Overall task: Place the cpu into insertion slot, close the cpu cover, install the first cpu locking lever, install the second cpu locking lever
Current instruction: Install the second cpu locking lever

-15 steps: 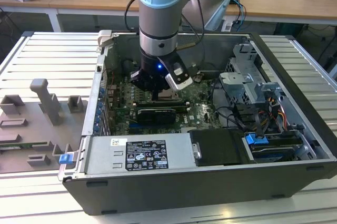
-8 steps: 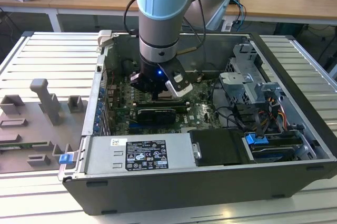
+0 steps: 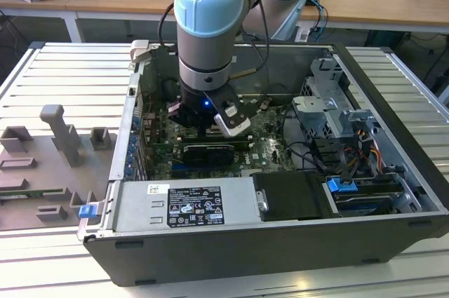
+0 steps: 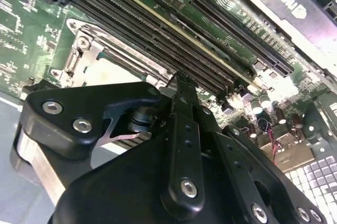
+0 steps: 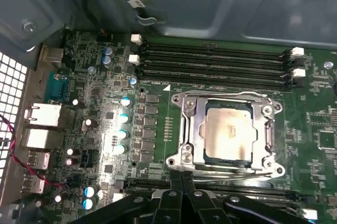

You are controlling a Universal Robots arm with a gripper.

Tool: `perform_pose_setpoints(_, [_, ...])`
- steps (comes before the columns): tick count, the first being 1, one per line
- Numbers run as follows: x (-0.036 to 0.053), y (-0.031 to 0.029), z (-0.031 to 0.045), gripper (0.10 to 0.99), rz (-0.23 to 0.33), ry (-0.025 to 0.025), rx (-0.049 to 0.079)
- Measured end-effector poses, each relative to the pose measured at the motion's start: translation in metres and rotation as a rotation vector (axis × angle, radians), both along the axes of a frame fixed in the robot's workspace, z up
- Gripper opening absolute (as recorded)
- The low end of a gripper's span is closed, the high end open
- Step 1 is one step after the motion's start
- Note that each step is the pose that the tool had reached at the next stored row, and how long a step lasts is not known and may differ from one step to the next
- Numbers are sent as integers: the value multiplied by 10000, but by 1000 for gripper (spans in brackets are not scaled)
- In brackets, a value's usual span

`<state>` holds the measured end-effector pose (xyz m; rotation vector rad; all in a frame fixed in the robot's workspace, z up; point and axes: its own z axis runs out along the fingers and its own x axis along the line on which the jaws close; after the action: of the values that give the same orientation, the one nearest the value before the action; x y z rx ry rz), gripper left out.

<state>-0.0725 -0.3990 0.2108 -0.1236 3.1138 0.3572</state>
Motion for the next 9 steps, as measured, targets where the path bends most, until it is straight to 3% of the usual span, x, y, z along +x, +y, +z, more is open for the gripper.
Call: perform_pose_setpoints(9, [-28,0,-93,106,1,0,312])
